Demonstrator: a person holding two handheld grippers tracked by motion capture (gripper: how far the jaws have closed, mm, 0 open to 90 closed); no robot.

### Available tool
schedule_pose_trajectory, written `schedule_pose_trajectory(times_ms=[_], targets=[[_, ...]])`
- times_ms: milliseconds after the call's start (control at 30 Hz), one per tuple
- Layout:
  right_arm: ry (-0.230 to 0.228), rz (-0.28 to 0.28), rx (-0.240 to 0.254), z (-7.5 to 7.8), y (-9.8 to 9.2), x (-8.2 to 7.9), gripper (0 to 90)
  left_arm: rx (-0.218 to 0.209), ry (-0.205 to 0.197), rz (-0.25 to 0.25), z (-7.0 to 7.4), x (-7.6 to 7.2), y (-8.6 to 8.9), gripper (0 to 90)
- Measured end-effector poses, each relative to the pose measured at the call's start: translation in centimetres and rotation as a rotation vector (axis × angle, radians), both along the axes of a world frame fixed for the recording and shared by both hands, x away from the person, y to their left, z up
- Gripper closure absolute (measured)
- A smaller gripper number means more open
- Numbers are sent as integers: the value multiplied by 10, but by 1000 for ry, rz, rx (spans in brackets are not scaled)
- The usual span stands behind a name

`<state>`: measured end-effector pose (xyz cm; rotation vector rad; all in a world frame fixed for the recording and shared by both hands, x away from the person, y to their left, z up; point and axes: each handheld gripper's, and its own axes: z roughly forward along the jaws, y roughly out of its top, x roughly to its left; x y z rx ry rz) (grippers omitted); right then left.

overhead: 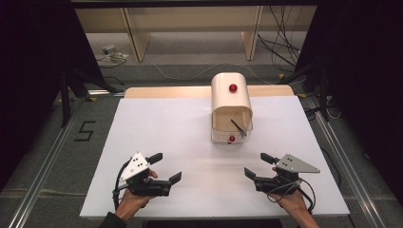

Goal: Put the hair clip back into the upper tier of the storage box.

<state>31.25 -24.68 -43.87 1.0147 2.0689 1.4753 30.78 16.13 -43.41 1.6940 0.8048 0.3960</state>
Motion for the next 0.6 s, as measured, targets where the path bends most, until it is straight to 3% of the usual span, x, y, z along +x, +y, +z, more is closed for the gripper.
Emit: schedule_pose_trajectory(times_ms=[600], targets=[[-3, -7, -1, 1, -3, -1, 189, -1, -1, -2, 0, 0, 0, 43]])
